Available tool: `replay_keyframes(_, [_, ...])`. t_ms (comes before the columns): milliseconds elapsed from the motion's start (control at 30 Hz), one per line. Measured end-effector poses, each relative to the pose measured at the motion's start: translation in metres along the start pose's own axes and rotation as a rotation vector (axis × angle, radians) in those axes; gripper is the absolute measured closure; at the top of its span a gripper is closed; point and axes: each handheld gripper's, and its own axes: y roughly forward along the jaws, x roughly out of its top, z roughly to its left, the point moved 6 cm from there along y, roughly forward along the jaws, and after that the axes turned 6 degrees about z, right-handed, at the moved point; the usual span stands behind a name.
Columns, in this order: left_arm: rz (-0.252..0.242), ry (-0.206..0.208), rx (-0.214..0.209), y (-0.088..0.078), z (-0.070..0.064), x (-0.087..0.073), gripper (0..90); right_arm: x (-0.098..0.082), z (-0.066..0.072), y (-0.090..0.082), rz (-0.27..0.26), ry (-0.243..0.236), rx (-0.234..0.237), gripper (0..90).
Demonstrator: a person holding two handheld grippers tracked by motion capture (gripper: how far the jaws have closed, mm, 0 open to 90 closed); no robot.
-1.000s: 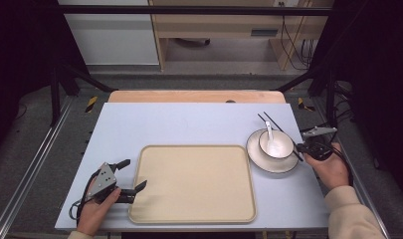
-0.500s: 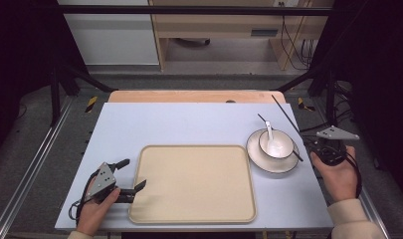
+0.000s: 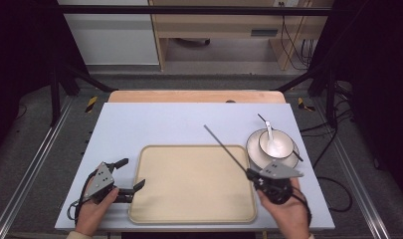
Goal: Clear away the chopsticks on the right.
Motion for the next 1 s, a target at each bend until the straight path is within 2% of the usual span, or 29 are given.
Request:
replay_keyframes(67, [-0.001, 0.001, -0.001, 0.0, 0.0, 0.0, 6.9, -0.007, 0.015, 0.013, 0.023, 0.012, 0.045, 85.9])
replay_keyframes(100, [-0.002, 0.002, -0.001, 0.0, 0.0, 0.001, 6.9, -0.007, 0.015, 0.013, 0.023, 0.012, 0.045, 85.9])
replay_keyframes(133, [-0.001, 0.008, -0.002, 0.0, -0.001, 0.001, 6.9, -0.013, 0.026, 0.022, 0.067, -0.006, 0.05, 85.9])
replay_keyframes(233, [-0.004, 0.008, -0.003, 0.0, -0.001, 0.002, 6.9, -0.018, 0.031, 0.028, 0.088, 0.006, 0.056, 86.0])
replay_keyframes(267, [-0.005, 0.008, -0.002, 0.0, -0.001, 0.002, 6.9, -0.023, 0.035, 0.034, 0.116, 0.008, 0.059, 85.9])
replay_keyframes(400, [-0.007, 0.006, -0.005, 0.0, -0.001, 0.002, 6.8, -0.028, 0.037, 0.041, 0.144, 0.013, 0.059, 85.9])
replay_keyframes(467, [-0.008, 0.006, -0.004, 0.0, -0.002, 0.002, 6.9, -0.032, 0.037, 0.046, 0.159, 0.037, 0.079, 85.7])
replay_keyframes(600, [-0.006, 0.005, -0.007, 0.0, -0.002, 0.002, 6.9, -0.032, 0.037, 0.046, 0.156, 0.043, 0.087, 85.4])
replay_keyframes(667, [-0.004, 0.006, -0.006, 0.001, -0.002, 0.002, 6.9, -0.033, 0.036, 0.046, 0.152, 0.037, 0.093, 81.6])
replay_keyframes(733, [-0.006, 0.007, -0.004, 0.0, -0.002, 0.002, 6.9, -0.027, 0.033, 0.036, 0.109, 0.038, 0.09, 81.5])
replay_keyframes(833, [-0.001, 0.01, -0.004, 0.0, -0.001, 0.001, 6.9, -0.022, 0.027, 0.025, 0.079, 0.042, 0.086, 79.0])
replay_keyframes(867, [0.0, 0.009, -0.004, 0.0, -0.001, 0.001, 6.9, -0.018, 0.012, 0.01, 0.055, 0.026, 0.039, 74.7])
replay_keyframes(900, [0.0, 0.009, -0.004, 0.0, -0.001, 0.001, 6.9, -0.018, 0.012, 0.01, 0.055, 0.026, 0.039, 74.7])
replay_keyframes(933, [0.001, 0.01, -0.004, -0.001, -0.001, 0.001, 6.9, -0.016, 0.001, 0.001, 0.044, 0.018, 0.009, 72.3])
replay_keyframes(1000, [0.0, 0.011, -0.003, 0.0, -0.001, 0.001, 6.9, -0.013, -0.027, -0.02, 0.022, 0.035, -0.057, 68.2])
